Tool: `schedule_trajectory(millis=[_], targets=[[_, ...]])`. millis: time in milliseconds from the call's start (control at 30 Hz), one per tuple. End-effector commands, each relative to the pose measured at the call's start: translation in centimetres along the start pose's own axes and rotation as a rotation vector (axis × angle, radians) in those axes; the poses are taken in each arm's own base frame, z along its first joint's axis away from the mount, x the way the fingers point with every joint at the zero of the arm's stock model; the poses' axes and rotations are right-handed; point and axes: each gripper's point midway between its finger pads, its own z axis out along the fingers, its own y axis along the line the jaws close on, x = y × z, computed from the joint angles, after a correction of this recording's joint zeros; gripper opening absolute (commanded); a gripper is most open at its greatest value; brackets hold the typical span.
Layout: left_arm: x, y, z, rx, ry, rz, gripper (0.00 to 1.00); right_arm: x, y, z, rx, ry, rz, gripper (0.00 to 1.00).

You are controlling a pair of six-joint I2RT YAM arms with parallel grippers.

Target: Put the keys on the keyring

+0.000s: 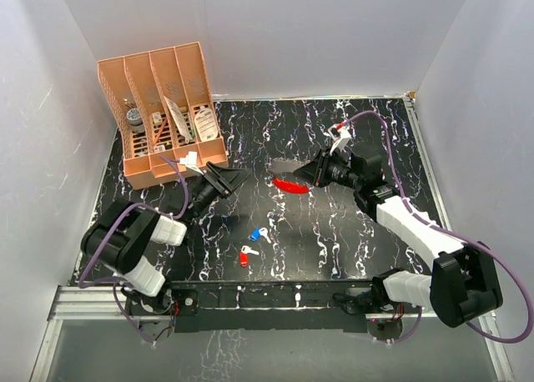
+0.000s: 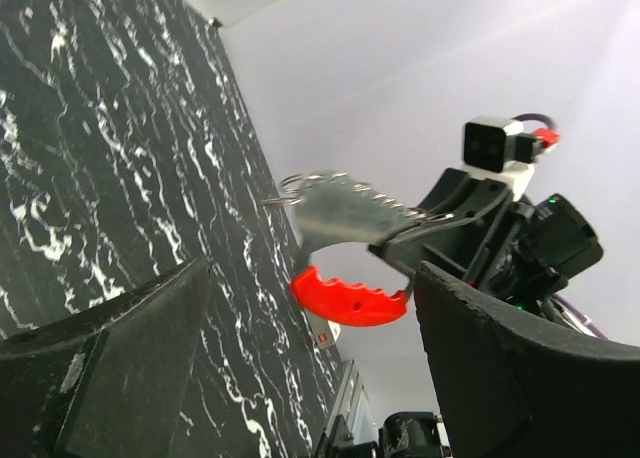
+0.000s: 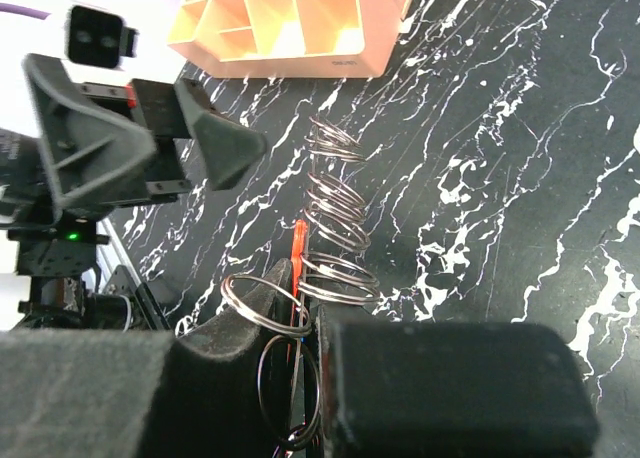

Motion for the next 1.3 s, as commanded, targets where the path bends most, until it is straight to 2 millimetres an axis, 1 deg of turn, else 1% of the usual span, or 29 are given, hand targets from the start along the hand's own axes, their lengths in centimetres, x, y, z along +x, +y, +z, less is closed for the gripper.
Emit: schedule_trajectory(millis=[0,167,433,733,900,1267], targets=[[-0.1,-1.9,0.4,0.126,0.006,-0.018,0.81,-2.2,2.5,-0.7,-0.090,-0.065,-0.086,0.00],[0.5,-1.6,0.8,0.153,0.038,-0.048,0.80,-2.4,3.4,-1.1,-0.125,-0.068,-0.103,0.00],[0.0,-3.0,1.0,0.192,0.031,-0.043,0.80,-2.1,4.5,-1.5,-0.187,-0.059,-0.116,0.00],[-0.3,-4.0,1.5,0.224,0.034,-0.053,0.80,-1.6,5.3,-1.2,-0.259,-0.036,-0.104,0.00],[-0.8,-4.9,1.7,0.245,0.022,-0.053,0.80,-1.4,5.4,-0.9,-0.280,-0.026,-0.094,0.00],[-1.8,-6.8,2.0,0.296,-0.002,-0.055,0.79,-0.7,4.9,-0.1,-0.282,-0.011,-0.070,0.00]])
